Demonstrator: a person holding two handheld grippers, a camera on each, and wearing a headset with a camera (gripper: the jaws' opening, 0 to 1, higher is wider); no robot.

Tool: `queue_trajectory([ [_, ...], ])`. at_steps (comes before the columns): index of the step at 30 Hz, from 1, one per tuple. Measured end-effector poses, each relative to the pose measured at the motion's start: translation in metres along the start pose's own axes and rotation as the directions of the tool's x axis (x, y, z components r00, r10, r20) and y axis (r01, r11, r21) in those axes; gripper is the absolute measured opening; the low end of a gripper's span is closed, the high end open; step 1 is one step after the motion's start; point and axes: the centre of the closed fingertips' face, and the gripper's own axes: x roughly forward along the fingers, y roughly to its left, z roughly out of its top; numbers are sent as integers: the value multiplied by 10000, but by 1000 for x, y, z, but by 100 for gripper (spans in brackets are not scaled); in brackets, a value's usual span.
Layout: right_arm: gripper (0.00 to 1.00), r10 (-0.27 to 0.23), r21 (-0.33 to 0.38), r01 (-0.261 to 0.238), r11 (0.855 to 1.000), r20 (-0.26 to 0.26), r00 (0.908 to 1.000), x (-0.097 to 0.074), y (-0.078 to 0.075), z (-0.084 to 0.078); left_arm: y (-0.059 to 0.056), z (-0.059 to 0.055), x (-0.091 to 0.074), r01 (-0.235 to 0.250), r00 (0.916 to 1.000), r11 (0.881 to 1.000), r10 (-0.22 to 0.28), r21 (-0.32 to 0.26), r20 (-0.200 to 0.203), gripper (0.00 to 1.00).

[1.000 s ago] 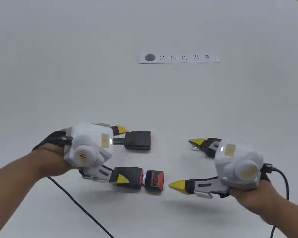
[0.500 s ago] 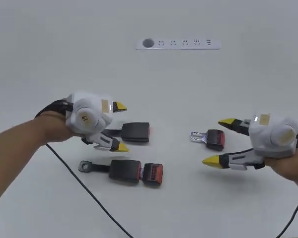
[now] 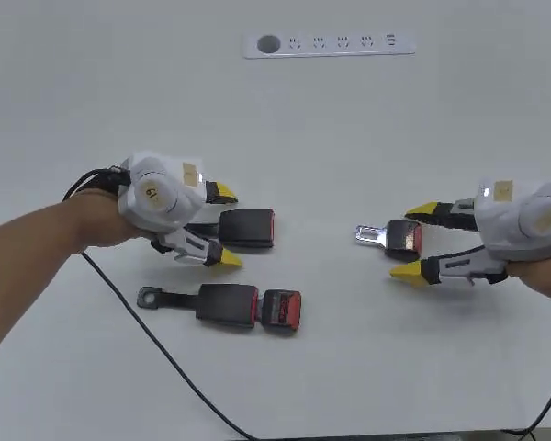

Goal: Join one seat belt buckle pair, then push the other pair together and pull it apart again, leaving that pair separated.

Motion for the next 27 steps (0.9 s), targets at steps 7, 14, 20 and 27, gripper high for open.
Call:
queue_trajectory([
  [7, 39, 176, -410, -177, 9990, -26, 9998, -5, 3, 1, 1, 3, 4, -2, 10000, 9991, 4, 427, -37, 36],
  [14, 34, 413, -726, -405, 9965, 95, 9991, -12, 3, 4, -1, 1, 5, 366, 9992, 9947, -348, 965, -198, 34],
  [20, 33, 862, -1027, -865, 9909, -76, 9963, -13, 4, 4, -1, 0, 4, 477, 9988, 9941, -466, 974, -140, 34],
  [27, 33, 1051, -1122, -1052, 9881, -68, 9944, -4, 2, 10, -1, -1, 3, 479, 9988, 9956, -486, 801, 67, 34],
])
